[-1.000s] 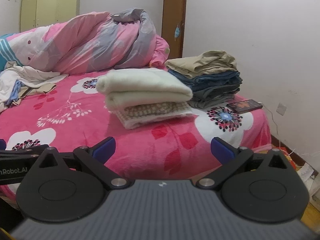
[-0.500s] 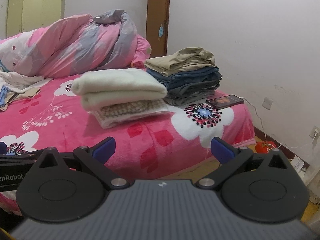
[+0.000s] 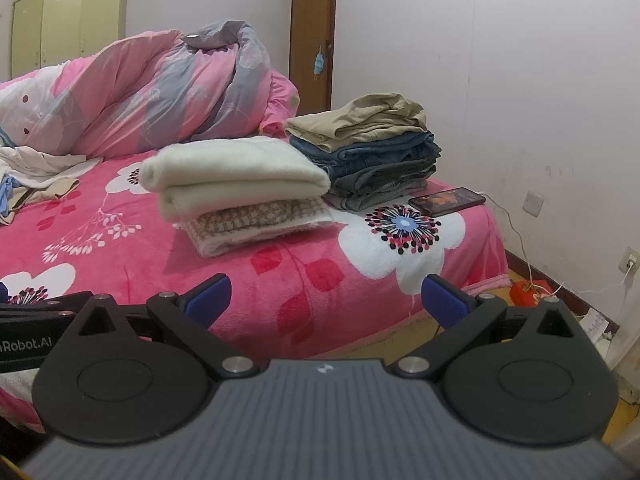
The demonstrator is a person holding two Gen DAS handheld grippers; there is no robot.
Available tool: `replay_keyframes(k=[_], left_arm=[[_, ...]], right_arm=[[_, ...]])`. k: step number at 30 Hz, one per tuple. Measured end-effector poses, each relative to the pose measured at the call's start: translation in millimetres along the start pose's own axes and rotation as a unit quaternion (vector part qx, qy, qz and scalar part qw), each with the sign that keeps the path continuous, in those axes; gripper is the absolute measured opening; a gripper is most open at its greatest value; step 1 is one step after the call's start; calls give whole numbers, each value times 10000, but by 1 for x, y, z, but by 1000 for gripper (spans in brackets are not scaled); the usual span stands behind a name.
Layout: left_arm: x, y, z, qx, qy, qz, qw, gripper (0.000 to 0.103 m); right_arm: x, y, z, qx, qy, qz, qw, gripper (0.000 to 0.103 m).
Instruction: Fold clothes
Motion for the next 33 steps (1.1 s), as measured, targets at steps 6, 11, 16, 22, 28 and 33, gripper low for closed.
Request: replay_keyframes(k=[6,11,16,22,28,33], left_arm=[[2,0,-1,-8,-12,-5,10000,103],[3,0,-2,-6,2,-12,10000,103],[5,0,-1,-5,14,-34,10000,103],[7,-1,0,25,22,-55,10000,103],[8,0,1,28,29,-65,10000,103],[8,-1,0,27,39,-73,10000,103]], right_arm=[[1,0,-1,-10,-10,-22,10000,102],[3,-1,-2,-2,7,-19,10000,102],[7,-1,-3,0,23,-56,10000,102],[9,-2,-2,25,34,-74,10000,102],[11,-2,-1,32,50,-86,9999,102],[11,-1,-2,22,66,-94,9999,102]])
Point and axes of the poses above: each gripper's, at about its wrist camera, not at the fingertips, and z roughly the way its jaws point, x to its left, y to its top, the point moved 8 cm from there along z, roughly the way its jaws point, and after that the axes turned 1 degree about z, right-handed, at the moved point
